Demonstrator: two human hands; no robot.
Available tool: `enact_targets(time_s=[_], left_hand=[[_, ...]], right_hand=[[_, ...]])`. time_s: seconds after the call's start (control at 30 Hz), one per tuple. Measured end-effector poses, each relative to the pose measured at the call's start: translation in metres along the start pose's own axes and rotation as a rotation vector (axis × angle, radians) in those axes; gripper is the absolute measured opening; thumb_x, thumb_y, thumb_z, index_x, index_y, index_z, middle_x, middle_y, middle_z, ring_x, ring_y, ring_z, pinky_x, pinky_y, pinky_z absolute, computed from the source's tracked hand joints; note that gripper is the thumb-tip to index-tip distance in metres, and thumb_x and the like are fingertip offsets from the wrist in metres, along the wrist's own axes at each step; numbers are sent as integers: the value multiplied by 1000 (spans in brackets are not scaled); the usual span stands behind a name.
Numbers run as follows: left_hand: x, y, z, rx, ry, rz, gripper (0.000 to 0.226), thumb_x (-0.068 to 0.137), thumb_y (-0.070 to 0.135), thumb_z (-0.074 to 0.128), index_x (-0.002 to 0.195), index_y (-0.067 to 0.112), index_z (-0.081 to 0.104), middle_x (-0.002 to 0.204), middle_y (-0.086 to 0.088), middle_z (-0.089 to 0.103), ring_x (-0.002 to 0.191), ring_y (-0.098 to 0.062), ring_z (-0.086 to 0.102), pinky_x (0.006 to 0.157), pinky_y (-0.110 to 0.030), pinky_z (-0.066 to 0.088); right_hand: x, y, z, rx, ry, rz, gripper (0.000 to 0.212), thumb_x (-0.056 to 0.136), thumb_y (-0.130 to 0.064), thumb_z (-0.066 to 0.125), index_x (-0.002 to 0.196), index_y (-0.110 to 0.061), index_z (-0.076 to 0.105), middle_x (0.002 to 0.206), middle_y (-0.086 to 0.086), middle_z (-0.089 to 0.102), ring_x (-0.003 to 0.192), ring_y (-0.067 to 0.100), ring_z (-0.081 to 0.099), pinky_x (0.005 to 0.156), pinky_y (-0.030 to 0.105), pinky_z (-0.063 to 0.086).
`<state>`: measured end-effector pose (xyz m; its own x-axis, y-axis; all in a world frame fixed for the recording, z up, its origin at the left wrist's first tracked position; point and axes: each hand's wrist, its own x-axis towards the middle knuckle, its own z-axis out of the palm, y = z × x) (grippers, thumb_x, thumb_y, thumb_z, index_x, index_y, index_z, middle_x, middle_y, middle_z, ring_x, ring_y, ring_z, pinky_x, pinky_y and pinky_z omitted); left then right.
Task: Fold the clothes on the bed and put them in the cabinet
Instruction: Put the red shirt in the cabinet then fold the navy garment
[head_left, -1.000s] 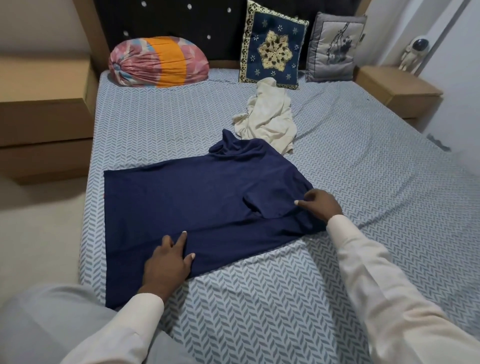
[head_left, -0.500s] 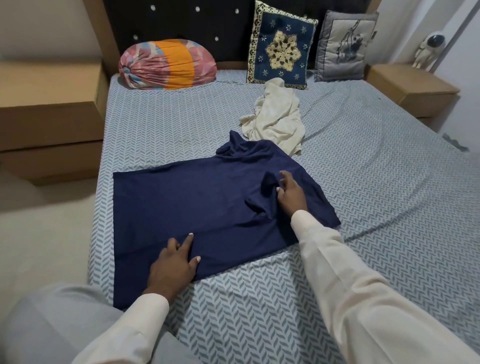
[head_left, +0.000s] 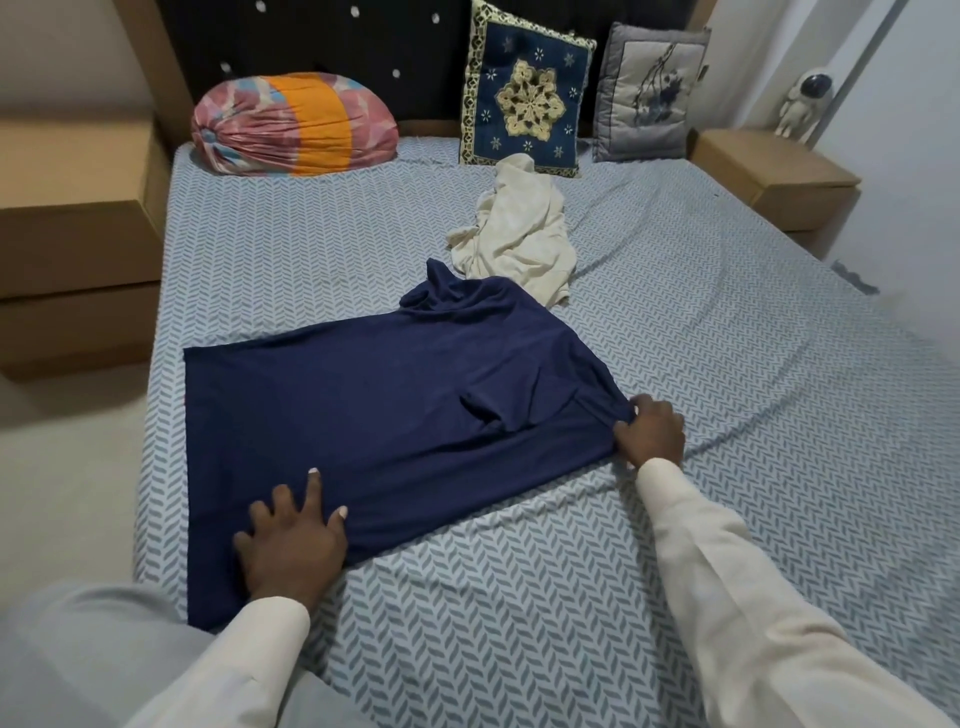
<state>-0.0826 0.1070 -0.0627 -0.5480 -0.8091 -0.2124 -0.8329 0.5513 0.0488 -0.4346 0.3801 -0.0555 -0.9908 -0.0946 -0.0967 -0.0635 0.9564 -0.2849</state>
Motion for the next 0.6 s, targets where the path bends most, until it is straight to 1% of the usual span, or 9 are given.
enact_targets(time_s=[0.1,0.13,0.2,0.3,0.4,0.43,0.5,0.57,0.6], left_hand=[[-2,-1,-1,10,-28,-23,69,96,61,20,156,28,5,148,-6,26,127,-30,30,98,-48,36],[-3,0,-2,7,-42,-33,70,97,61,19,155,27,3,151,-6,23,130,-31,28,100,-49,35],[-5,-3,-3,-2,-57,-70,72,96,62,18,156,26,0,154,-7,19,134,-33,24,103,-52,32],[-9,-4,-3,2,-61,-117,73,96,63,16,155,25,-3,156,-8,16,138,-38,20,108,-62,23],[-8,5,-6,4,-14,-75,73,96,63,14,156,25,-2,158,-8,19,142,-41,15,110,-68,10],[-6,8,-4,-17,16,-34,72,96,63,15,156,26,2,158,-10,22,144,-41,14,110,-68,7],[0,12,3,-60,56,54,75,93,66,12,156,25,15,156,-14,30,145,-42,17,111,-65,5],[7,13,14,-78,18,78,84,86,70,2,156,25,15,159,-14,23,147,-40,13,113,-62,3],[11,9,19,-78,1,62,87,83,71,-2,156,25,13,161,-13,18,148,-39,9,114,-61,1]], right_hand=[[14,6,-13,20,-140,67,3,82,-25,68,83,-28,67,121,13,51,123,39,41,100,43,44],[20,6,-15,10,-146,73,6,82,-25,70,78,-28,68,121,13,51,124,39,40,101,44,43],[26,1,-19,-18,-97,97,5,86,-28,68,83,-28,71,123,13,51,122,39,42,101,47,43],[20,-17,-19,-142,38,38,18,87,-22,60,104,-22,67,122,17,50,117,40,45,96,47,42],[2,-51,-7,20,139,-154,24,80,-22,65,103,-16,60,111,19,55,108,40,52,88,45,45],[-6,-65,2,95,119,-255,23,80,-25,66,100,-16,59,106,18,57,104,38,55,85,44,46],[-24,-88,22,159,3,-414,22,83,-32,66,96,-18,56,99,15,59,99,35,56,81,41,47],[-36,-105,36,59,-149,-473,26,85,-37,64,99,-17,54,103,14,58,102,35,55,83,40,46],[-38,-114,41,-23,-188,-462,28,86,-37,62,103,-16,55,108,15,57,106,35,54,86,40,46]])
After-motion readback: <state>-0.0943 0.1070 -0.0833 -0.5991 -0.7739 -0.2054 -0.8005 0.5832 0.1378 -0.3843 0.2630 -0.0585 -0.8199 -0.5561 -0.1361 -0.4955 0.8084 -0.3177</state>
